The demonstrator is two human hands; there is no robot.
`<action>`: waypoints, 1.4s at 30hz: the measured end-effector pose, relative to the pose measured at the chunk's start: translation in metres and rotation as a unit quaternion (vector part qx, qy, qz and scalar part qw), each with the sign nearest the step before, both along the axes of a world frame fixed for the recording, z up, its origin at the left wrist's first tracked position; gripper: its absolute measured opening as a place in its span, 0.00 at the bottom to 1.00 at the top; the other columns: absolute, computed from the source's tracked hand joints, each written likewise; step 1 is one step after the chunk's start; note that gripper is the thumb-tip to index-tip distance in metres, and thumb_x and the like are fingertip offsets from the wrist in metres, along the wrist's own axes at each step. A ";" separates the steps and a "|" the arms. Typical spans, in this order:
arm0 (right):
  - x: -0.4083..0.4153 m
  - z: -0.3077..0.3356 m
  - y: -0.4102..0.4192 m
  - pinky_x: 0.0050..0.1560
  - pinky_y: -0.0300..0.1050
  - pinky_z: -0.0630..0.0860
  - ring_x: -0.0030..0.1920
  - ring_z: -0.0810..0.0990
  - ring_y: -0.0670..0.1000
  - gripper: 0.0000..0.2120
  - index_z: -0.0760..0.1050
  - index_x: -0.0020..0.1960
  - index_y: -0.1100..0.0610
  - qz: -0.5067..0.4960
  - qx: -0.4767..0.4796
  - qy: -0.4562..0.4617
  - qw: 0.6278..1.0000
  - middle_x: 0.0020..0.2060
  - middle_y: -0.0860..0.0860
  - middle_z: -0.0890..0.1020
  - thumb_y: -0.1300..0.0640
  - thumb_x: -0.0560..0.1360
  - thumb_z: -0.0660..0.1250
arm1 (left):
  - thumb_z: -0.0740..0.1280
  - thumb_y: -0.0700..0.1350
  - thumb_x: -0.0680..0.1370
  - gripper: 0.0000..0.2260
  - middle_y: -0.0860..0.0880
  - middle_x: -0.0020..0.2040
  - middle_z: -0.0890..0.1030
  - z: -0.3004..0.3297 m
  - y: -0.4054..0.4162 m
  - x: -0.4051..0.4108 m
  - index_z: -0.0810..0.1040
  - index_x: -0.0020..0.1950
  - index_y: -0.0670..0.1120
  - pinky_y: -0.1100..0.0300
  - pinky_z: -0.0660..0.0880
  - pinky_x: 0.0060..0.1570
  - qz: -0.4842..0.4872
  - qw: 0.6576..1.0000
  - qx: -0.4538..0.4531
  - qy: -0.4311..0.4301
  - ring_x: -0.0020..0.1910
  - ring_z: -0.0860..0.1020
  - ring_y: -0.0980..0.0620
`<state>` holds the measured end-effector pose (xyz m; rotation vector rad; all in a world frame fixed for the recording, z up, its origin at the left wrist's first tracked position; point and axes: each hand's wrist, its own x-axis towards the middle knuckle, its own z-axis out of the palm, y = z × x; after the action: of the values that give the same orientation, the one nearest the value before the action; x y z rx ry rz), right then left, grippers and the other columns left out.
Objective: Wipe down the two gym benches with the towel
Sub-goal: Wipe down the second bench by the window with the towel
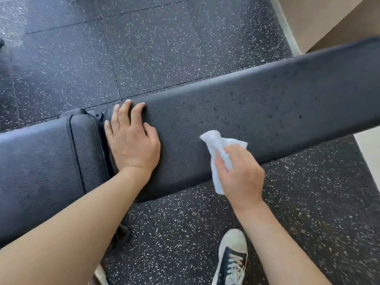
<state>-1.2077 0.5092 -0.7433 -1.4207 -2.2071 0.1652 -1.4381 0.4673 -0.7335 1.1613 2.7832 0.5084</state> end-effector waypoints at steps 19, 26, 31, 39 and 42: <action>-0.003 0.002 -0.024 0.34 0.45 0.69 0.35 0.70 0.51 0.10 0.73 0.42 0.54 0.034 -0.032 0.042 0.998 0.35 0.48 0.73 0.54 0.80 0.69 | 0.59 0.44 0.79 0.23 0.40 0.78 0.69 0.002 0.006 0.005 0.73 0.75 0.43 0.36 0.59 0.77 -0.010 0.999 0.005 0.042 0.79 0.65 0.36; -0.009 -0.001 -0.023 0.33 0.40 0.62 0.34 0.65 0.48 0.14 0.69 0.40 0.53 0.024 -0.045 0.019 0.999 0.33 0.46 0.69 0.51 0.83 0.63 | 0.59 0.44 0.79 0.24 0.39 0.78 0.69 0.006 0.008 0.005 0.74 0.75 0.43 0.34 0.60 0.76 -0.004 0.999 -0.013 0.029 0.80 0.64 0.35; -0.098 0.012 0.041 0.27 0.44 0.67 0.34 0.79 0.55 0.06 0.76 0.47 0.54 0.065 -0.061 0.011 0.996 0.36 0.49 0.79 0.53 0.74 0.69 | 0.60 0.44 0.79 0.24 0.39 0.78 0.70 0.005 0.009 0.003 0.75 0.74 0.43 0.33 0.60 0.76 -0.003 0.999 -0.022 0.028 0.80 0.64 0.35; -0.202 0.018 0.139 0.38 0.48 0.64 0.47 0.82 0.58 0.11 0.76 0.51 0.54 0.095 -0.126 -0.079 0.984 0.47 0.52 0.81 0.47 0.82 0.61 | 0.61 0.45 0.78 0.24 0.40 0.78 0.70 0.004 0.009 0.000 0.76 0.74 0.44 0.34 0.59 0.77 0.000 0.999 -0.030 0.030 0.79 0.65 0.36; -0.182 0.019 0.122 0.36 0.47 0.63 0.44 0.80 0.56 0.11 0.78 0.49 0.53 0.101 -0.105 -0.060 0.988 0.45 0.50 0.79 0.47 0.82 0.62 | 0.61 0.45 0.78 0.24 0.40 0.78 0.70 0.001 0.009 0.000 0.76 0.74 0.44 0.34 0.59 0.77 0.001 0.999 -0.025 0.032 0.79 0.65 0.35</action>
<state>-1.3895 0.6308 -0.7239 -1.3422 -2.4945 0.4018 -1.4378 0.4761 -0.7328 1.1844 2.8330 0.4060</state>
